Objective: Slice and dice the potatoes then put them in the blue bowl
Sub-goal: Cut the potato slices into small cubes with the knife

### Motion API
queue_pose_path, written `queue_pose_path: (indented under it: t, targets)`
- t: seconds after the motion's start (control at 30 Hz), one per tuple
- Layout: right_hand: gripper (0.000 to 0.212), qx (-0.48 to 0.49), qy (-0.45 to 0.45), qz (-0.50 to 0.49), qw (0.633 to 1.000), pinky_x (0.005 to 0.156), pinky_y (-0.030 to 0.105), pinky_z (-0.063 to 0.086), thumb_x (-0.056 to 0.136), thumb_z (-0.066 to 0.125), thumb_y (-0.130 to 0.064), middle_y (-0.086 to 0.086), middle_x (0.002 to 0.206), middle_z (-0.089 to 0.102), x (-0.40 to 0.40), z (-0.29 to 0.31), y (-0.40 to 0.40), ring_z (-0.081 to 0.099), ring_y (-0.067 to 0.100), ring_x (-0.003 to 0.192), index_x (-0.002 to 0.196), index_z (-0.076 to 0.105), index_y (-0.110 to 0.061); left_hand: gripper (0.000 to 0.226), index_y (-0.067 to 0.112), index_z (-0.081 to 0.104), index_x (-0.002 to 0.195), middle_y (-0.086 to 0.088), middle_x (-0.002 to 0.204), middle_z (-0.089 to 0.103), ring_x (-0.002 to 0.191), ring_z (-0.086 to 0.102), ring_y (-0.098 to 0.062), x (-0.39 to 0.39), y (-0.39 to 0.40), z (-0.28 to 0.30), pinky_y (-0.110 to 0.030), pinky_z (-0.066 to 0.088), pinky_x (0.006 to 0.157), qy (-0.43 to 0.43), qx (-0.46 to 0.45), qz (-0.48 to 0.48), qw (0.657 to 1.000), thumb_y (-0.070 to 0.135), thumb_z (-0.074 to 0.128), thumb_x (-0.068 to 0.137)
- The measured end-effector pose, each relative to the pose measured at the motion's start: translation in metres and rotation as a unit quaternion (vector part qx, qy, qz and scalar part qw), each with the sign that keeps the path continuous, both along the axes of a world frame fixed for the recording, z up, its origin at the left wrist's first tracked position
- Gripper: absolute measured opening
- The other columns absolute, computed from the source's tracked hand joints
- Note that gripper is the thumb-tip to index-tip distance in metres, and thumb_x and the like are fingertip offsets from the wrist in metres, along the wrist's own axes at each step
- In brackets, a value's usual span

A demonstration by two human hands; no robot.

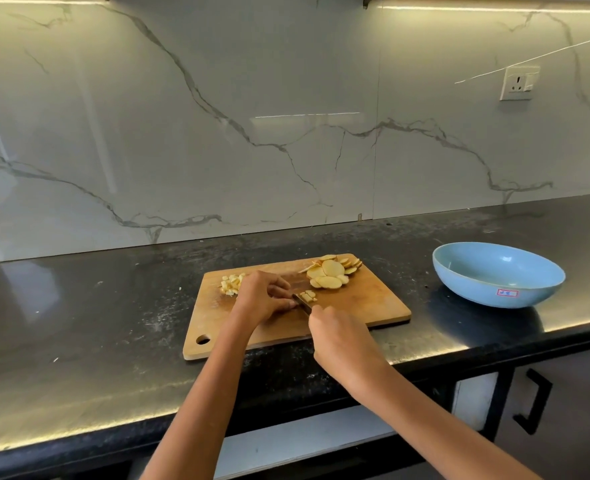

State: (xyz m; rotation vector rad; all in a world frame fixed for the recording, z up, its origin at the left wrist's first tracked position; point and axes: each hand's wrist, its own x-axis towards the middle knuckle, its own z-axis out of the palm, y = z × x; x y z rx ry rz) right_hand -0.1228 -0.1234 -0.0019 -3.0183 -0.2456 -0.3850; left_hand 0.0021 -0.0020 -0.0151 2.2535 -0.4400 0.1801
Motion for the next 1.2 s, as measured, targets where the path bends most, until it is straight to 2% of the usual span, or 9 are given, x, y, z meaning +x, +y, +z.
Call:
queue_pose_path:
  t: [0.2, 0.37, 0.47, 0.57, 0.63, 0.77, 0.9, 1.03, 1.2]
  targets:
    - [0.020, 0.055, 0.005, -0.025, 0.998, 0.065, 0.024, 0.037, 0.094, 0.049, -0.006, 0.008, 0.107, 0.061, 0.009, -0.006, -0.010, 0.060, 0.021, 0.093, 0.112, 0.055, -0.007, 0.033, 0.002, 0.068, 0.101, -0.009, 0.090, 0.072, 0.068, 0.063, -0.003, 0.000, 0.002, -0.002, -0.007, 0.049, 0.062, -0.018, -0.004, -0.006, 1.000, 0.008, 0.078, 0.071]
    - [0.018, 0.122, -0.039, -0.038, 0.991, 0.044, 0.015, 0.026, 0.095, 0.044, -0.008, -0.006, 0.065, 0.045, 0.027, -0.005, -0.033, 0.041, 0.005, 0.052, 0.103, 0.060, -0.007, 0.022, 0.003, 0.067, 0.107, -0.008, 0.094, 0.069, 0.077, 0.061, -0.008, 0.008, 0.001, -0.004, -0.007, 0.047, 0.063, -0.066, 0.029, 0.016, 0.997, 0.001, 0.062, 0.085]
    - [0.024, 0.169, -0.061, -0.020, 0.984, 0.038, 0.016, 0.024, 0.096, 0.041, -0.008, -0.002, 0.064, 0.049, 0.033, -0.002, -0.045, 0.037, 0.003, 0.046, 0.101, 0.064, -0.004, 0.025, 0.001, 0.068, 0.104, -0.008, 0.095, 0.068, 0.081, 0.060, -0.012, 0.012, -0.004, -0.005, -0.009, 0.047, 0.066, -0.108, 0.031, 0.021, 0.993, -0.006, 0.048, 0.090]
    - [0.022, 0.213, -0.091, 0.011, 0.973, 0.036, 0.017, 0.029, 0.097, 0.041, -0.007, -0.004, 0.061, 0.050, 0.041, 0.002, -0.051, 0.035, 0.004, 0.042, 0.095, 0.063, -0.007, 0.019, 0.008, 0.069, 0.103, -0.003, 0.099, 0.069, 0.082, 0.061, -0.009, 0.010, -0.015, -0.003, -0.011, 0.049, 0.072, -0.136, 0.038, -0.030, 0.990, 0.004, 0.056, 0.090]
    - [0.025, 0.259, -0.128, 0.026, 0.957, 0.037, 0.018, 0.029, 0.097, 0.042, -0.006, 0.004, 0.067, 0.060, 0.053, 0.001, -0.055, 0.037, 0.005, 0.041, 0.110, 0.063, -0.003, 0.018, 0.013, 0.069, 0.104, 0.002, 0.101, 0.069, 0.089, 0.061, -0.007, 0.007, -0.024, -0.002, -0.017, 0.050, 0.082, -0.118, 0.057, -0.093, 0.987, 0.016, 0.062, 0.087]
    - [0.035, 0.330, -0.188, 0.037, 0.924, 0.040, 0.018, 0.030, 0.097, 0.042, -0.006, -0.006, 0.056, 0.048, 0.080, 0.002, -0.055, 0.042, 0.007, 0.040, 0.129, 0.053, 0.002, 0.013, 0.019, 0.070, 0.095, 0.011, 0.087, 0.063, 0.077, 0.053, -0.002, 0.009, -0.032, -0.006, -0.011, 0.041, 0.068, -0.161, 0.141, -0.158, 0.964, 0.025, 0.066, 0.084]
    - [0.035, 0.358, -0.215, 0.072, 0.906, 0.038, 0.015, 0.030, 0.098, 0.042, -0.007, -0.016, 0.055, 0.042, 0.112, 0.007, -0.045, 0.047, 0.005, 0.041, 0.131, 0.050, 0.004, 0.003, 0.016, 0.062, 0.085, 0.009, 0.083, 0.055, 0.073, 0.050, -0.007, 0.016, -0.022, -0.004, -0.012, 0.039, 0.064, -0.184, 0.170, -0.140, 0.958, 0.019, 0.061, 0.087]
    - [0.035, 0.353, -0.232, 0.082, 0.903, 0.039, 0.015, 0.036, 0.098, 0.043, -0.007, 0.000, 0.062, 0.054, 0.142, 0.008, -0.038, 0.041, 0.003, 0.043, 0.130, 0.051, 0.003, 0.009, 0.016, 0.053, 0.085, 0.004, 0.091, 0.052, 0.081, 0.048, -0.010, 0.027, -0.004, 0.001, -0.012, 0.036, 0.064, -0.169, 0.229, -0.095, 0.954, 0.023, 0.054, 0.091]
    - [0.035, 0.352, -0.262, 0.072, 0.896, 0.041, 0.008, 0.037, 0.098, 0.044, -0.007, 0.012, 0.070, 0.062, 0.156, -0.002, -0.051, 0.041, -0.003, 0.046, 0.130, 0.052, 0.005, 0.017, 0.017, 0.060, 0.102, 0.002, 0.107, 0.063, 0.097, 0.056, -0.015, 0.053, 0.022, 0.005, -0.031, 0.035, 0.089, -0.189, 0.260, 0.045, 0.946, 0.026, 0.047, 0.096]
